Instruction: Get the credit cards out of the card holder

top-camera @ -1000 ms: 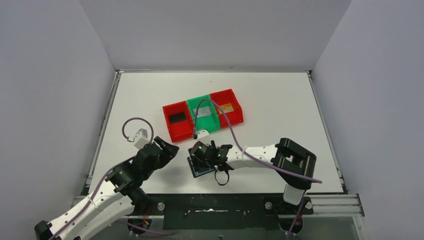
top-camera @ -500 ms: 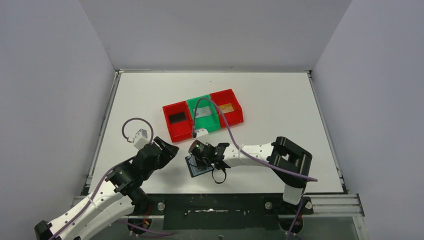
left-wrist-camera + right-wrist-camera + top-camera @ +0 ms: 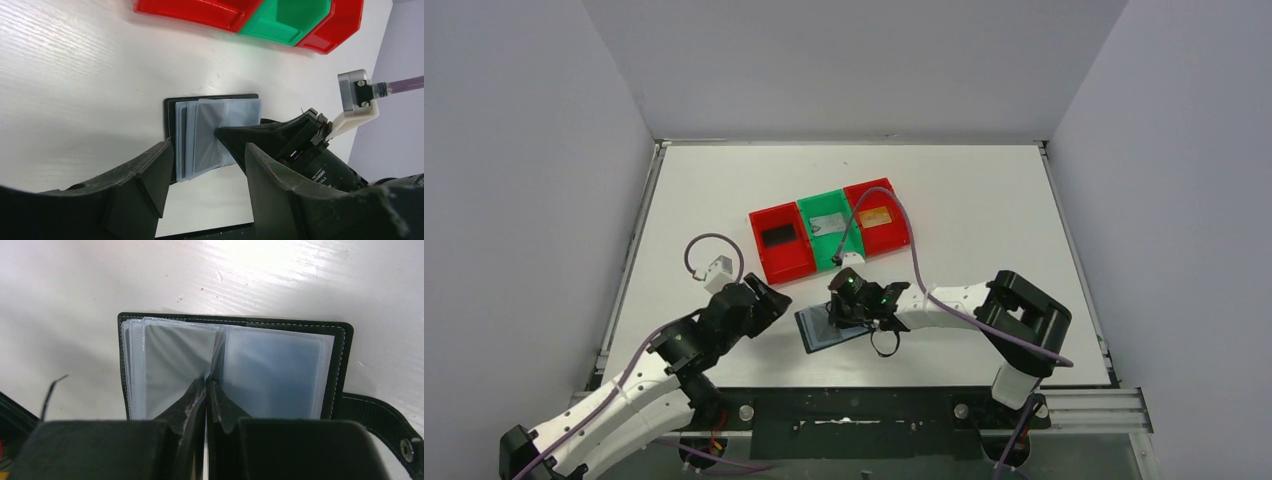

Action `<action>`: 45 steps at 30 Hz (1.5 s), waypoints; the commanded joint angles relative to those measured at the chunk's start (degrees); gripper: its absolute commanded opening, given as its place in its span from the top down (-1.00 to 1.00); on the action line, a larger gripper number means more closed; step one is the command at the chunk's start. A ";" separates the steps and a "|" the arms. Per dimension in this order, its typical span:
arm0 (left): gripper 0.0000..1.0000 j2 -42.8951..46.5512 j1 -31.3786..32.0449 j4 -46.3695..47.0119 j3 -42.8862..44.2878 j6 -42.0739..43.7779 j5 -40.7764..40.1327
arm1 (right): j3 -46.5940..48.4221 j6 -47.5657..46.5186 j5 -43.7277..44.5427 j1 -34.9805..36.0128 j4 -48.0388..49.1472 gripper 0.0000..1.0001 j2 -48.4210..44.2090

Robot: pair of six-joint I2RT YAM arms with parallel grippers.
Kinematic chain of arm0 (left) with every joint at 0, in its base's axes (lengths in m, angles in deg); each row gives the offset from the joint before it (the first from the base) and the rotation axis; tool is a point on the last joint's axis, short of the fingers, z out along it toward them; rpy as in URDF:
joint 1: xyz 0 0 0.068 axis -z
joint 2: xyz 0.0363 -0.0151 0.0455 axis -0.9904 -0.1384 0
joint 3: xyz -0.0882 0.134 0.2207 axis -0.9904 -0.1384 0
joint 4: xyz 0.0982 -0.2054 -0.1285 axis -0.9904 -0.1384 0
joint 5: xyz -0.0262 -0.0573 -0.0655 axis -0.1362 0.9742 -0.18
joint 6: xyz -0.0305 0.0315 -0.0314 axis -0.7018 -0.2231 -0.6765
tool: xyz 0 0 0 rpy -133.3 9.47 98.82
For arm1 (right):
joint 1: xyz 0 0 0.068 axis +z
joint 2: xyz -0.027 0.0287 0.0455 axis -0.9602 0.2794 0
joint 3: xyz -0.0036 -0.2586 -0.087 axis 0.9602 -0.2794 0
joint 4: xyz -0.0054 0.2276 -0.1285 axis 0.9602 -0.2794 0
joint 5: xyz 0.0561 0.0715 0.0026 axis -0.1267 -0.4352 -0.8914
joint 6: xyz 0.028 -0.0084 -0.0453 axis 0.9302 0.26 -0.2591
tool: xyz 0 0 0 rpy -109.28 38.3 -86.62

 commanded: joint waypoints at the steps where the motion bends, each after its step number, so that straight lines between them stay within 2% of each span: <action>1: -0.08 -3.17 -0.08 6.96 0.15 2.58 3.58 | -5.64 2.02 -5.33 -2.75 8.16 1.00 -3.55; 7: -0.08 -7.54 -0.25 11.37 0.17 4.10 7.74 | -12.72 5.34 -14.23 -6.84 22.26 1.00 -7.43; 17: -0.14 -14.03 -1.79 23.52 -1.96 4.83 17.60 | -22.47 13.88 -22.40 -12.64 40.36 1.00 -7.46; 22: -0.14 -20.40 -2.56 32.20 -2.86 3.91 23.11 | -24.26 15.20 -22.58 -13.67 42.49 1.00 -7.03; 33: -0.14 -33.77 -2.77 41.70 -1.40 3.92 28.46 | -26.82 16.38 -22.73 -15.17 44.25 1.00 -6.52; 39: -0.01 -39.07 -2.46 48.56 0.20 4.30 31.54 | -27.16 16.55 -22.96 -15.43 44.86 1.00 -6.71; 45: 0.17 -42.66 -2.20 50.72 2.03 4.84 33.90 | -27.07 15.67 -22.42 -15.64 43.32 0.76 -9.22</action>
